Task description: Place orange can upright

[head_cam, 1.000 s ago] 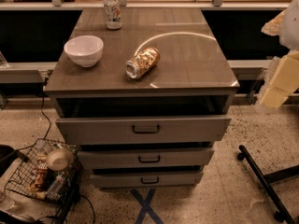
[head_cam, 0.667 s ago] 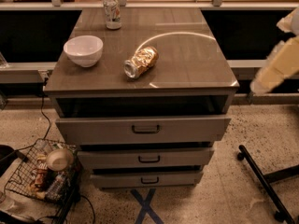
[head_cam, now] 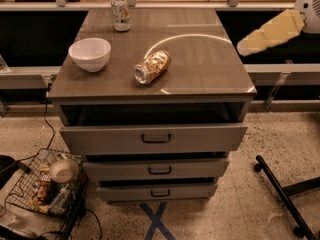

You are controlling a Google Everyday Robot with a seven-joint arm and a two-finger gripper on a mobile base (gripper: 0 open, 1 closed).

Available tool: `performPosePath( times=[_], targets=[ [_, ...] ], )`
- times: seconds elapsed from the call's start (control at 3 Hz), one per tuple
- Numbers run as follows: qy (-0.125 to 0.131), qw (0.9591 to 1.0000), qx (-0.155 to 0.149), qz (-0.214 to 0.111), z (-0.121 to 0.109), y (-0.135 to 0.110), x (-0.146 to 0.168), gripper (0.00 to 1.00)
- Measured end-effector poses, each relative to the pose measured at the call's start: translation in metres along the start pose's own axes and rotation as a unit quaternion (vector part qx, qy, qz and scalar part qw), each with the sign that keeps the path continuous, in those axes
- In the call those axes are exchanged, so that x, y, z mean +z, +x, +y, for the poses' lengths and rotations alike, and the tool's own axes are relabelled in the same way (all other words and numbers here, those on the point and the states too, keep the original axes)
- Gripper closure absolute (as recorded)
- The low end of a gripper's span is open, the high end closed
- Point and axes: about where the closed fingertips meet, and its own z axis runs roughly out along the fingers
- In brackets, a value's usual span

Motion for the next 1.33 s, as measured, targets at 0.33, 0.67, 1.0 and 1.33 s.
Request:
performPosePath(
  times=[0.33,0.67,1.0,1.33],
  targets=[
    [0.003,0.9989,0.047,-0.007,-0.001,-0.005,0.001,0.00],
    [0.002,0.9989,0.046,-0.006,0.000,-0.005,0.001,0.00],
    [0.005,0.9967,0.081,0.000,0.002,-0.010,0.005,0.00],
    [0.032,0.9921,0.112,0.046,0.014,-0.025,0.015,0.00]
  ],
)
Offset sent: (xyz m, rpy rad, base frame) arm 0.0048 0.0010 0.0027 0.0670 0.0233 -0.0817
